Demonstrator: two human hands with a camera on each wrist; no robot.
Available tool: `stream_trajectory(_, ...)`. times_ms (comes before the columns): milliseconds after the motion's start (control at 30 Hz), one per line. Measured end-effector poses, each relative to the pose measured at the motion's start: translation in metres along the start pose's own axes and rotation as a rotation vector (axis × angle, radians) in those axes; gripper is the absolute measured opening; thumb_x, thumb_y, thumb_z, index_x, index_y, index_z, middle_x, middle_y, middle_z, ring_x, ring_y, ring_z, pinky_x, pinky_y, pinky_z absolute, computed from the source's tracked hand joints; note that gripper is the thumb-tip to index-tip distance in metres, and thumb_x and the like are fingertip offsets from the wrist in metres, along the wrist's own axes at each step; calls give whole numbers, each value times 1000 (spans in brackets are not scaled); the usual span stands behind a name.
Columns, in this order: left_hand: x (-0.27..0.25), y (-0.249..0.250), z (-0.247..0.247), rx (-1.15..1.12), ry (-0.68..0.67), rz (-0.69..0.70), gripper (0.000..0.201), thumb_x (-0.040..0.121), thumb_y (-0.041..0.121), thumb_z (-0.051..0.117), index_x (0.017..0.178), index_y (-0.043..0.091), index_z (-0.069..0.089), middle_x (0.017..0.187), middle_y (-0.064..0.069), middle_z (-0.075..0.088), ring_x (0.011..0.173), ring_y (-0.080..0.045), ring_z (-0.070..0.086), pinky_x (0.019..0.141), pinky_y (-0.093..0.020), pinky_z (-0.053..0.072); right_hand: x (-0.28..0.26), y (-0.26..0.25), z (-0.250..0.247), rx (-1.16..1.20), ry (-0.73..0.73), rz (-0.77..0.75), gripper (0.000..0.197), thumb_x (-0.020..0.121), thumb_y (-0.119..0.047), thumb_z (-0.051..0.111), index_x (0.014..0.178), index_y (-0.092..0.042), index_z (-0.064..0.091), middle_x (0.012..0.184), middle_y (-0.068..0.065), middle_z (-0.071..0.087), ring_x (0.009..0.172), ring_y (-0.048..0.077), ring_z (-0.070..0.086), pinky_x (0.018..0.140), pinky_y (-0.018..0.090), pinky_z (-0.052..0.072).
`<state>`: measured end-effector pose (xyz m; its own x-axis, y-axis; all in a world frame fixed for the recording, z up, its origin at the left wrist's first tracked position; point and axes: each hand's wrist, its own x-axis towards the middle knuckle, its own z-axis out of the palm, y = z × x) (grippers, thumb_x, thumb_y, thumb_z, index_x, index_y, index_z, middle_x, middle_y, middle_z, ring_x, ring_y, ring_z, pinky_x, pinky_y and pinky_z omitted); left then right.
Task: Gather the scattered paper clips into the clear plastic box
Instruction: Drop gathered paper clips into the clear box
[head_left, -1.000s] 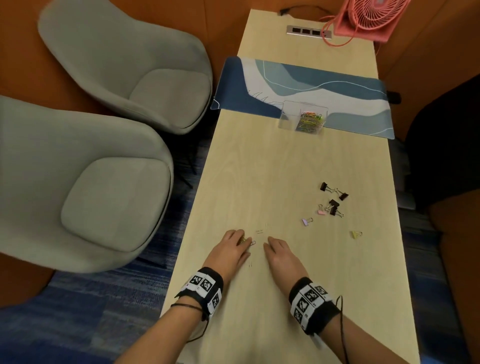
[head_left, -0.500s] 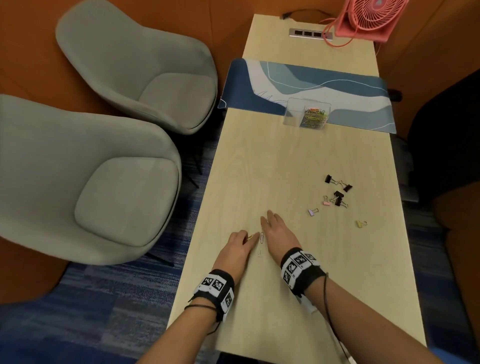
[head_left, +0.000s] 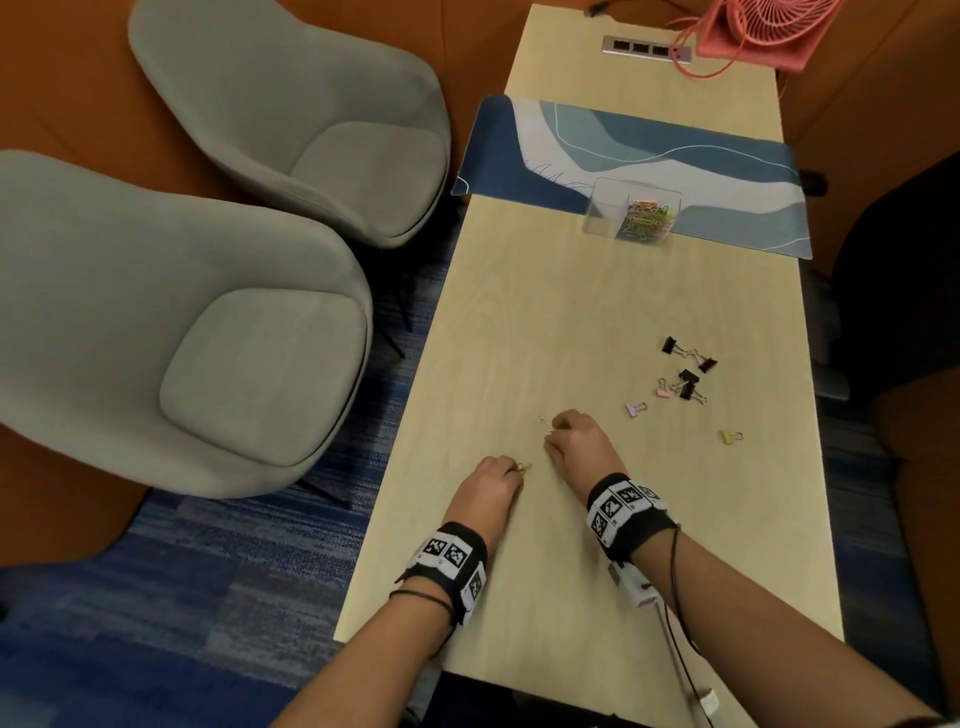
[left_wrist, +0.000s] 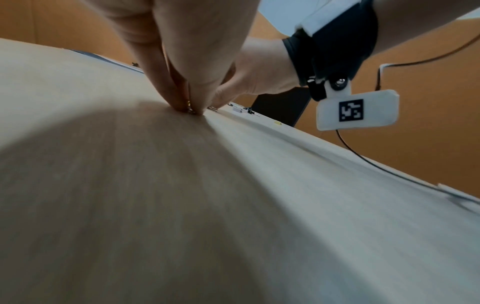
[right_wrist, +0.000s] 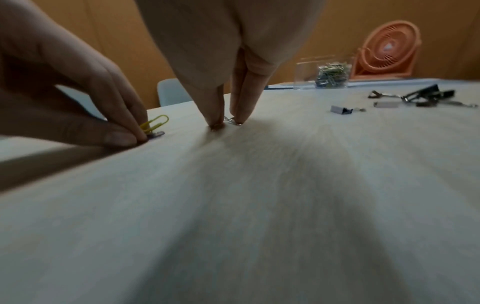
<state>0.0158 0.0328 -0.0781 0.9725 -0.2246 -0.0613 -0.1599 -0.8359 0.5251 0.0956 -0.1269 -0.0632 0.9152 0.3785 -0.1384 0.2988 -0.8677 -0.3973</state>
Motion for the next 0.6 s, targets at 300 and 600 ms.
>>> stream_trajectory(300, 19, 18, -20, -209, 88, -215, 3, 89, 10, 60, 88, 13, 61, 72, -6, 63, 63, -22, 58, 61, -35, 51, 1, -21, 3, -9, -19, 22, 53, 81, 15, 51, 131, -4, 54, 133, 23, 49, 120, 36, 48, 95, 38, 49)
stream_trajectory(600, 39, 25, -28, -44, -53, -257, 21, 90, 14, 56, 88, 6, 75, 83, -12, 64, 74, -30, 62, 72, -37, 52, 15, -21, -20, -402, -230, -152, 29, 91, 8, 39, 106, -2, 62, 115, 15, 55, 106, 29, 51, 87, 32, 43)
